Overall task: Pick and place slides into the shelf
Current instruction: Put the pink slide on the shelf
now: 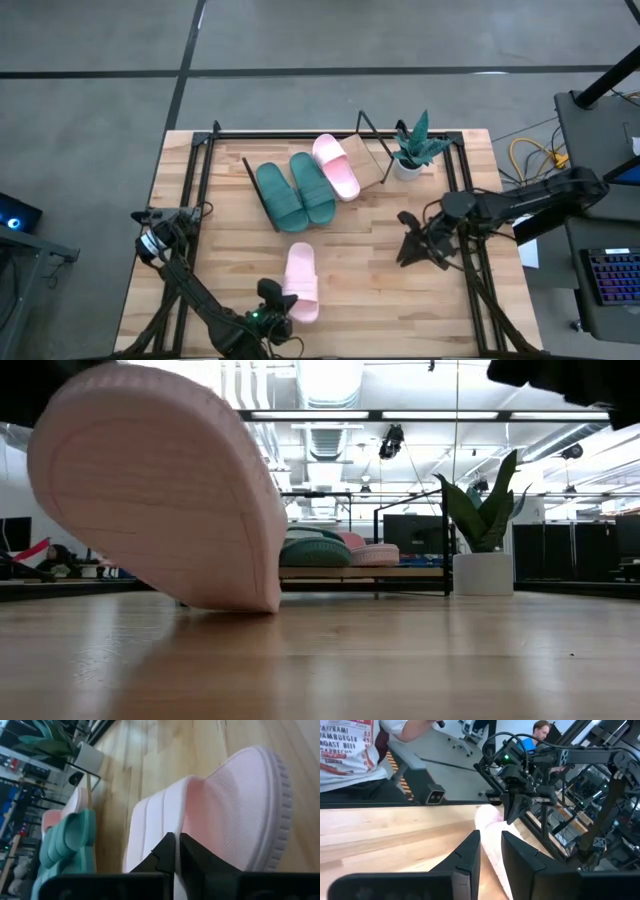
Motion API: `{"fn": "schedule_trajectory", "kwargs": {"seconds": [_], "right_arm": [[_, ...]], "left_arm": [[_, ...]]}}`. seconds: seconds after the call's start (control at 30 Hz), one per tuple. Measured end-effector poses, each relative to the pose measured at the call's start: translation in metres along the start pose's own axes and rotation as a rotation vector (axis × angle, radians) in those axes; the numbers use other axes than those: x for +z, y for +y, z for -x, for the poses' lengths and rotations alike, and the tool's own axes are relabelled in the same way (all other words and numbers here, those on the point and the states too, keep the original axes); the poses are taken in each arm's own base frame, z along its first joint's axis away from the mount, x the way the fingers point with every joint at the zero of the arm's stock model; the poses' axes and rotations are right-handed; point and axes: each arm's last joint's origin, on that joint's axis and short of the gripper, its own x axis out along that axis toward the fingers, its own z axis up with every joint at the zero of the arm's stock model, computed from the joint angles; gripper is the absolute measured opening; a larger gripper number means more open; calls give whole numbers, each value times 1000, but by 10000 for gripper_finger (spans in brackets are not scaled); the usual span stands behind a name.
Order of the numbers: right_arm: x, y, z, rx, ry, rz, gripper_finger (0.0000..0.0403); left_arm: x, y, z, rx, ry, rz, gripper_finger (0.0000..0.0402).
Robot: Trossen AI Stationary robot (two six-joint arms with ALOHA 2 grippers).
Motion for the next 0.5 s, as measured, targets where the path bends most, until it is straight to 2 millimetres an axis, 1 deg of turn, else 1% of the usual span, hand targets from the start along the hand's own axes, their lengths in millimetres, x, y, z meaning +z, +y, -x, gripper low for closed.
{"fn": "schedule_trajectory", "kwargs": {"seconds": [0.13, 0.3, 0.5], "right_arm": [[-10, -2, -18, 5, -8, -1, 95], [-21, -5, -46, 63, 18, -5, 144], [-25, -18, -83, 79, 78, -26, 201]], "left_arm": [[-4, 1, 2, -23, 38, 22, 0], [-9, 1, 2, -34, 77, 71, 0], [-8, 0, 3, -60, 90, 79, 0]]}}
